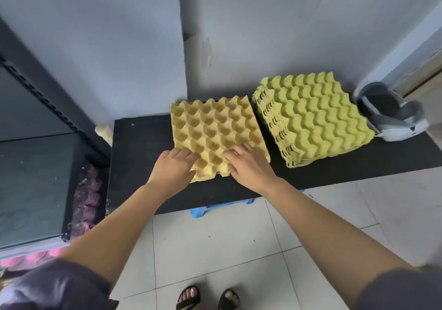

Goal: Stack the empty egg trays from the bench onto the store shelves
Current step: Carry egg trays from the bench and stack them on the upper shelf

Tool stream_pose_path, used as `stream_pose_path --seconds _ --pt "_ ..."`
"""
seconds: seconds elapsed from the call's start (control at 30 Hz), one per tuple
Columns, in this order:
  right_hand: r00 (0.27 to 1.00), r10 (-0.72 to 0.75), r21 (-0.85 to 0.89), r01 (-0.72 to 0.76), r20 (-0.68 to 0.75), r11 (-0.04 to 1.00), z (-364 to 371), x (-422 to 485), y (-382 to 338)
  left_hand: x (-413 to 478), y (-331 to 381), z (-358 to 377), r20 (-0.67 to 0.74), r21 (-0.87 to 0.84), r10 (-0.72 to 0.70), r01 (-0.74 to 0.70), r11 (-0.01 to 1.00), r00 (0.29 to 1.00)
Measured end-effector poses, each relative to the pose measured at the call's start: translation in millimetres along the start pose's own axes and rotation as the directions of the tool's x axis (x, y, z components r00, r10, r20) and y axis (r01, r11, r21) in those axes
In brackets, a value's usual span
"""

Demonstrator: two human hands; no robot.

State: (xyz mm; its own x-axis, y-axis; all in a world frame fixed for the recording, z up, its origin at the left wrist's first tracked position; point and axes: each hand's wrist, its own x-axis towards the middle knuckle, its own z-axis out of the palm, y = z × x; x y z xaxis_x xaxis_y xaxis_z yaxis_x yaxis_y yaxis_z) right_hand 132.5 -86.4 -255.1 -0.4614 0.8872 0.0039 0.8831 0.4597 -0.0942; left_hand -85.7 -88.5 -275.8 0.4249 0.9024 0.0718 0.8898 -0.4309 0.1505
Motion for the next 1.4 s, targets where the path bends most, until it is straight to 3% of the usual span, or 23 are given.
stream_pose_path --seconds 0.33,0.63,0.9,1.1,1.2,1.27,1.33,1.37,1.4 --pt "0.965 -0.106 -0.135 0.141 0.238 0.981 94 36 1 8 -31 85 -0.03 0.119 0.079 -0.074 0.99 0.996" --pt "0.978 -0.201 -0.193 0.21 0.062 0.959 103 48 0 10 -29 106 -0.084 0.271 0.074 -0.049 0.961 0.994" --pt "0.979 -0.201 -0.171 0.204 0.037 0.964 77 56 2 18 -30 92 -0.196 0.364 0.063 0.013 0.931 0.979" --pt "0.982 -0.173 -0.16 0.182 0.071 0.97 58 59 2 24 -28 66 -0.241 0.139 0.005 0.03 0.99 0.97" --pt "0.985 -0.152 -0.146 0.162 0.076 0.976 49 59 1 25 -24 52 -0.12 -0.159 -0.178 0.159 0.975 0.977" --pt "0.987 -0.142 -0.148 0.151 0.069 0.977 40 59 0 27 -18 41 -0.068 -0.373 -0.318 0.271 0.887 0.946" --pt "0.989 -0.133 -0.142 0.14 0.06 0.98 32 61 -1 34 -10 25 -0.153 -0.516 -0.483 0.348 0.783 0.862" --pt "0.99 -0.124 -0.133 0.131 0.061 0.982 28 61 -1 40 -9 19 -0.139 -0.597 -0.598 0.415 0.687 0.79" --pt "0.992 -0.113 -0.121 0.119 0.061 0.985 23 61 -1 45 -8 9 -0.036 -0.688 -0.706 0.495 0.53 0.707"
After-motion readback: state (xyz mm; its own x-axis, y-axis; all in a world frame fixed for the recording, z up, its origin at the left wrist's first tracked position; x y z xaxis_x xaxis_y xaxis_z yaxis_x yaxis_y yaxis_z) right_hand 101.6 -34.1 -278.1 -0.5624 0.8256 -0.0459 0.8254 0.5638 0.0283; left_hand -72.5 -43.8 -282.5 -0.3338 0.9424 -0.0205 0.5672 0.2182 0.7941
